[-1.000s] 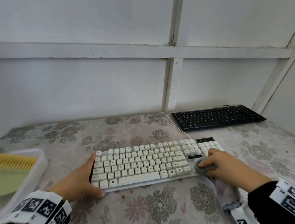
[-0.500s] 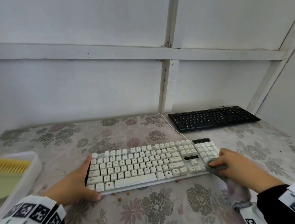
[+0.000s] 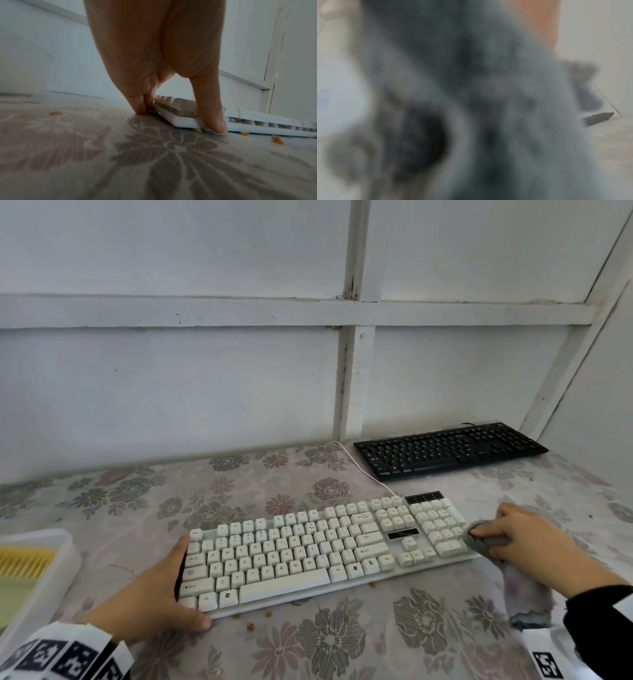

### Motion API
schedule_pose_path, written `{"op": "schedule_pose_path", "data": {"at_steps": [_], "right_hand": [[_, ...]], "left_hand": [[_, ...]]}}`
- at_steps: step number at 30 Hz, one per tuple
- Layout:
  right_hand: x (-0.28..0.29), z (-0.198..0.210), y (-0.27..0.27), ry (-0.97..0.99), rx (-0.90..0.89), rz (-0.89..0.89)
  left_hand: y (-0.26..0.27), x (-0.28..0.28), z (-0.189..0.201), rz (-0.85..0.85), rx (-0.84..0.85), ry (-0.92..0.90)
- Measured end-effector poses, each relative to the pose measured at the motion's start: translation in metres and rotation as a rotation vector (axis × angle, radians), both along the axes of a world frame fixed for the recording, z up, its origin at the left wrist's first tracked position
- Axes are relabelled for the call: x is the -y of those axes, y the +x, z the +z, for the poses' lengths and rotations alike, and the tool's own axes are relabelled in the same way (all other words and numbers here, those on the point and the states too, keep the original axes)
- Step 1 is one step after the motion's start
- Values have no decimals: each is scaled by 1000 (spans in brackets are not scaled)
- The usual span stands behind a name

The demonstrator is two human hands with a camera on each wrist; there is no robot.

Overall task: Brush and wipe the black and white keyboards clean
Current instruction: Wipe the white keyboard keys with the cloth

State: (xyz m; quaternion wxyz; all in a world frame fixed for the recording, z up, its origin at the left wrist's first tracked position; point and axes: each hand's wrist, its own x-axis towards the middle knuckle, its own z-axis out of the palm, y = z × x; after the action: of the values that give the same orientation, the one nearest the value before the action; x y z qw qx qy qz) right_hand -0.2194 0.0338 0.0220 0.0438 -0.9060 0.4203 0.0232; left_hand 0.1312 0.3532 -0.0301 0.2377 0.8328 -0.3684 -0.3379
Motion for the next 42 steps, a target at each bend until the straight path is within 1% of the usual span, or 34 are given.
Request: {"op": "schedule_pose_path", "data": {"at_steps": [3, 6, 9, 12, 17, 19, 21, 22, 23, 25, 27, 28, 32, 34, 36, 38, 40, 42], "right_hand": [[3, -1, 4, 30, 99, 37], [6, -9, 6, 63, 42, 33], [13, -14, -3, 75, 82, -54], [23, -13, -15, 37, 64, -112], [18, -8, -16, 64, 123, -120], [13, -3, -14, 75, 114, -130], [9, 3, -9, 14, 63, -154], [7, 8, -4, -22, 64, -153], [1, 14, 5, -38, 77, -128], [-21, 26, 31, 21, 135, -1], [-54, 33, 64, 128, 239, 191], [-75, 35, 81, 177, 260, 305], [-152, 25, 148, 333, 276, 678], [-178, 21, 174, 350, 279, 791], [-191, 22, 189, 347, 282, 825], [-185, 27, 192, 328, 318, 797], [-159, 33, 182, 298, 359, 689], [-114, 35, 162, 232, 355, 496]], "left_hand": [[0, 0, 0, 4, 17, 10], [0, -1, 0, 0, 32, 14], [-1, -1, 0, -8, 31, 16], [-2, -1, 2, 1, 33, 30], [-3, 0, 5, -8, 31, 30], [-4, 1, 6, -9, 38, 43], [-5, 1, 6, -3, 41, 54], [-5, 2, 6, 1, 39, 56], [-5, 2, 6, 9, 38, 59], [-6, 2, 5, 32, 41, 71], [-7, 3, 5, 48, 46, 86], [-8, 3, 6, 53, 43, 92], [-8, 2, 9, 45, 38, 88], [-8, 2, 9, 23, 39, 78], [-7, 1, 9, 10, 51, 60], [-8, 2, 10, 16, 62, 63], [-11, 4, 12, 28, 75, 86], [-14, 4, 15, 35, 100, 120]]}}
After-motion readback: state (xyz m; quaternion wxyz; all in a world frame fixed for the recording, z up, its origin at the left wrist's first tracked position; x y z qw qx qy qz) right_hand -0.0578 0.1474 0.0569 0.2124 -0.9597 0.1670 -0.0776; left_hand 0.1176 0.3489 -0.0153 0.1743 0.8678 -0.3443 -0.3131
